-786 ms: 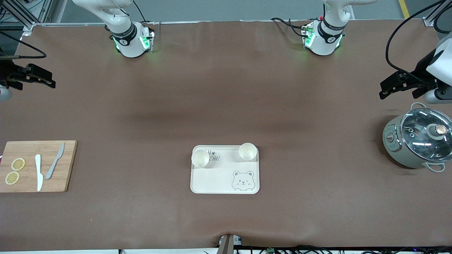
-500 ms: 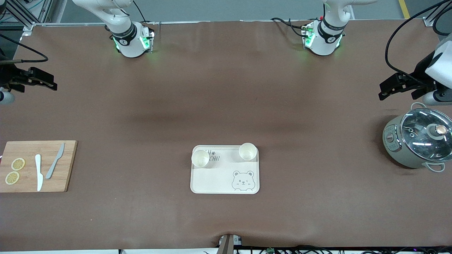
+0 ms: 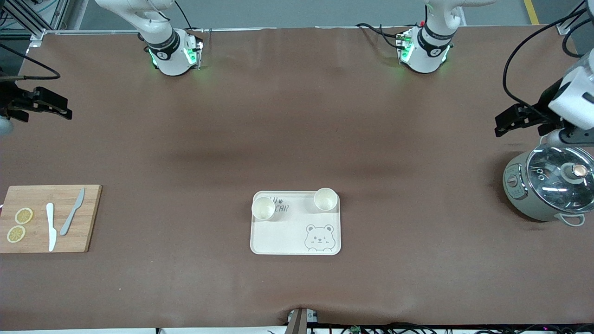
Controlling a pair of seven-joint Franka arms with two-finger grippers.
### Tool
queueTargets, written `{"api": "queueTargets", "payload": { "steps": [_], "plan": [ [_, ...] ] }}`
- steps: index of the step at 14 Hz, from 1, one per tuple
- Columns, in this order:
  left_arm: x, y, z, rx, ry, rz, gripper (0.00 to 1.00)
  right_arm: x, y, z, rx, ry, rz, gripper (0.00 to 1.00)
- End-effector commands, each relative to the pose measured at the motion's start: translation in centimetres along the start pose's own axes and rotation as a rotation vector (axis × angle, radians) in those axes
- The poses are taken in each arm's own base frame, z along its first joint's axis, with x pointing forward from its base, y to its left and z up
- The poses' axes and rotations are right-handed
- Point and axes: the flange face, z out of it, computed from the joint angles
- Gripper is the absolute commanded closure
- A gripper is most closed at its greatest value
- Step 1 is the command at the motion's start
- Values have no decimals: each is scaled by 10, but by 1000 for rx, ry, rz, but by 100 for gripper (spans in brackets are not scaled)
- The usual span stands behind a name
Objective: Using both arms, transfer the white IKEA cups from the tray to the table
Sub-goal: 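Reach the left gripper over the white cup on the tray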
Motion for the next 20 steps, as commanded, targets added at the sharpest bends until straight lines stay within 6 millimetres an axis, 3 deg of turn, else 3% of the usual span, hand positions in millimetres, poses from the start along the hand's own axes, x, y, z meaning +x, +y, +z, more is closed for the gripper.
{"api": "queueTargets", "payload": {
  "steps": [1, 3, 5, 8, 11, 15, 17, 20],
  "plan": [
    [23, 23, 23, 22, 10, 33, 0, -31, -2, 6, -1, 42, -5, 0],
    [24, 55, 36, 14, -9, 72, 0, -30, -1, 5, -1, 46, -5, 0],
    [36, 63, 63, 15, -38, 44, 0, -29, -2, 5, -1, 46, -6, 0],
    [47, 113, 84, -5, 13, 4, 0, -24, 1, 6, 0, 22, 0, 0],
    [46, 163, 118, -11, -21, -37, 0, -4, -5, 4, 9, -40, -15, 0],
    [33, 238, 156, -43, -47, -19, 0, 9, -6, 7, 12, -72, -20, 0],
    [31, 264, 175, -61, -32, -43, 0, 28, -4, -2, 19, -127, -18, 0],
    [18, 318, 231, -39, -53, -110, 0, 41, -1, -5, 20, -159, -14, 0]
  ]
}}
